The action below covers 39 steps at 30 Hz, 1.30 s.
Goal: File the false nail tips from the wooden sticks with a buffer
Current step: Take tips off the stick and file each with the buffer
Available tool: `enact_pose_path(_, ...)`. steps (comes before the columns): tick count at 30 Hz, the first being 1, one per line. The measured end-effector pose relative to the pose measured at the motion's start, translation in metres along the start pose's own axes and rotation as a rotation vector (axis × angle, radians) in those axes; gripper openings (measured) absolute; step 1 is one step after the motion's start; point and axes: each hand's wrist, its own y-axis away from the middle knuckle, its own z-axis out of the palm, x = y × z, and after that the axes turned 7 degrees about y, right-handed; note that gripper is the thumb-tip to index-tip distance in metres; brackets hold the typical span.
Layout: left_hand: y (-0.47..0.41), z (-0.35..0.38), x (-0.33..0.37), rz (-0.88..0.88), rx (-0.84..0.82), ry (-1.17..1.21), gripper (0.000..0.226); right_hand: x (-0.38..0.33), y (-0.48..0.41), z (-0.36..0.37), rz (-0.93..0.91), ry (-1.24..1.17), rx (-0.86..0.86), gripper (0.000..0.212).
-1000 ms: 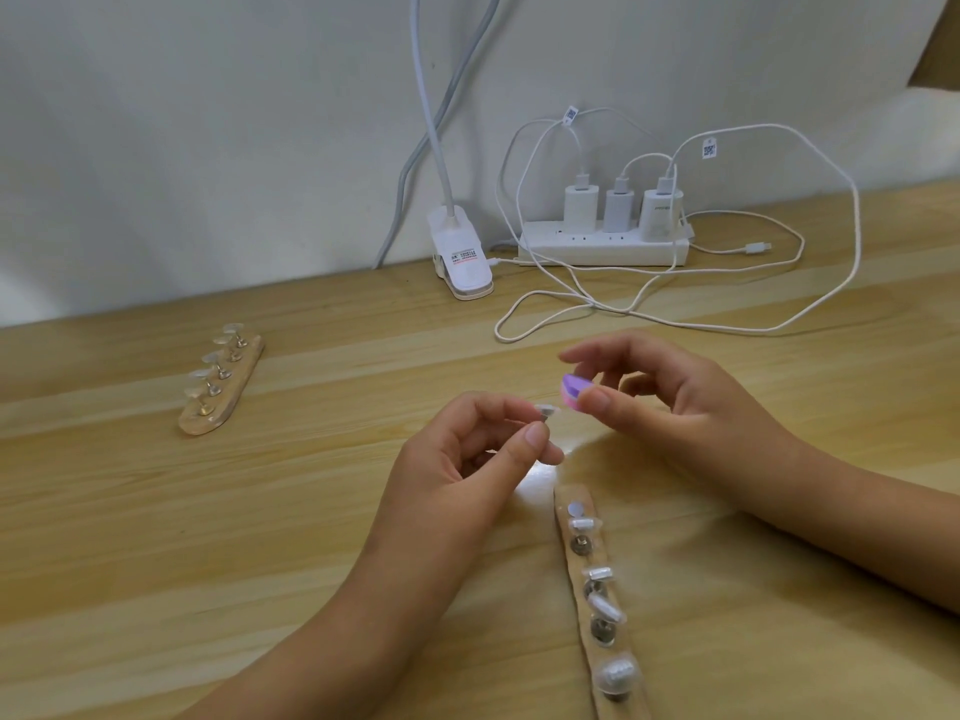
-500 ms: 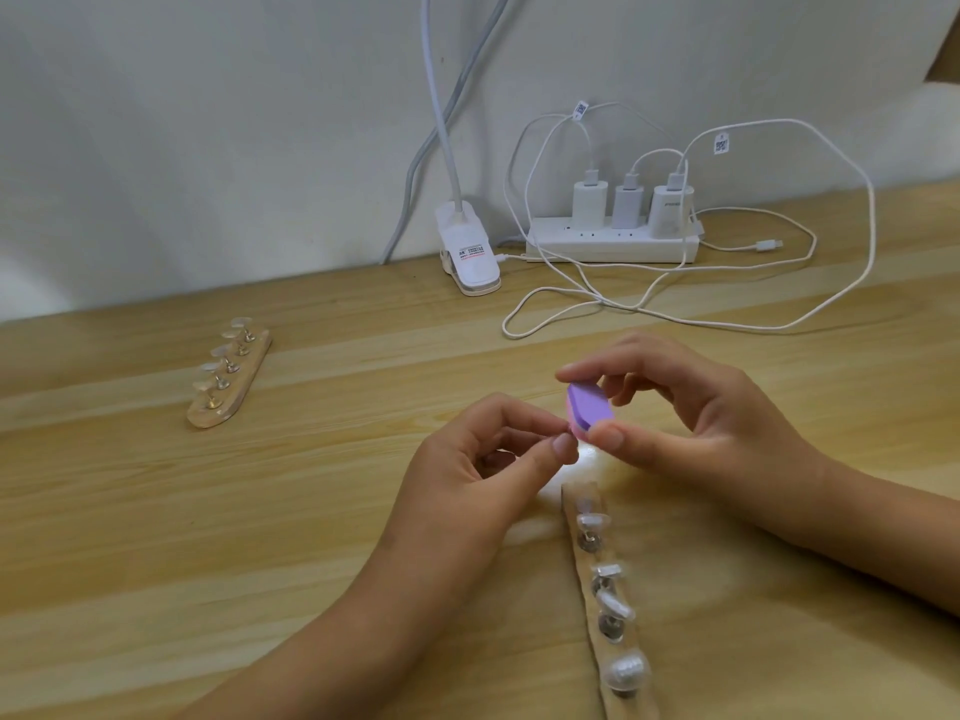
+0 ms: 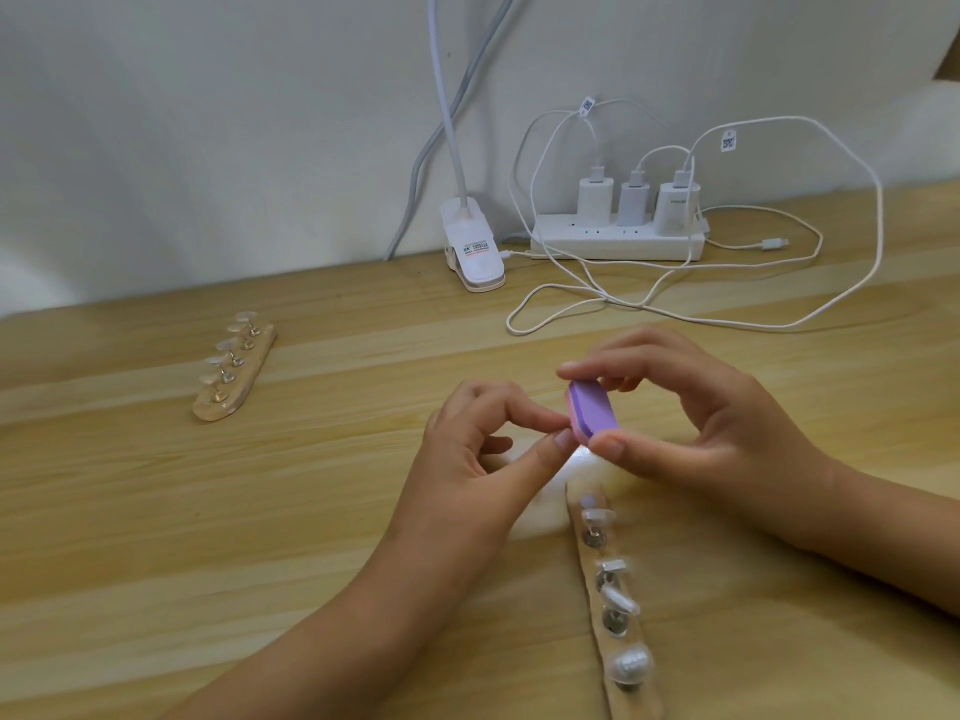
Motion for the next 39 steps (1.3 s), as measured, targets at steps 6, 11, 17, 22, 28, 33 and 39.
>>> enact_pose_path(6, 0.0006, -0.0005, -0.0032, -0.041, 0.018, -0.036, 0.017, 0.0014, 0.0, 0.0, 0.09, -0.046, -0.009, 0.035)
enact_pose_path(11, 0.0008, -0.0001, -0.0014, -0.063, 0.033, -0.024, 0.01, 0.0034, -0.0028, 0.0019, 0.262, -0.214, -0.022, 0.033)
enact_pose_path(17, 0.0002, 0.0017, 0.001, -0.102, 0.006, 0.141, 0.006, 0.0007, -0.0015, 0.0022, 0.254, -0.385, -0.046, 0.031)
enact_pose_path(22, 0.0009, 0.0004, 0.0012, -0.123, -0.019, 0.166, 0.013, -0.001, -0.0022, 0.0021, 0.254, -0.359, -0.053, 0.024)
enact_pose_path(28, 0.001, 0.0023, 0.0003, -0.118, -0.006, 0.207, 0.013, -0.0028, -0.0004, 0.0012, 0.242, -0.36, -0.05, 0.025)
enact_pose_path(33, 0.0016, 0.0027, 0.0014, -0.122, 0.013, 0.212, 0.012, -0.001, -0.0013, 0.0018, 0.285, -0.343, -0.1, 0.014)
enact_pose_path(39, 0.0018, 0.0025, 0.0007, -0.11, 0.031, 0.151, 0.01, -0.0007, -0.0007, 0.0006, 0.271, -0.355, -0.088, 0.023)
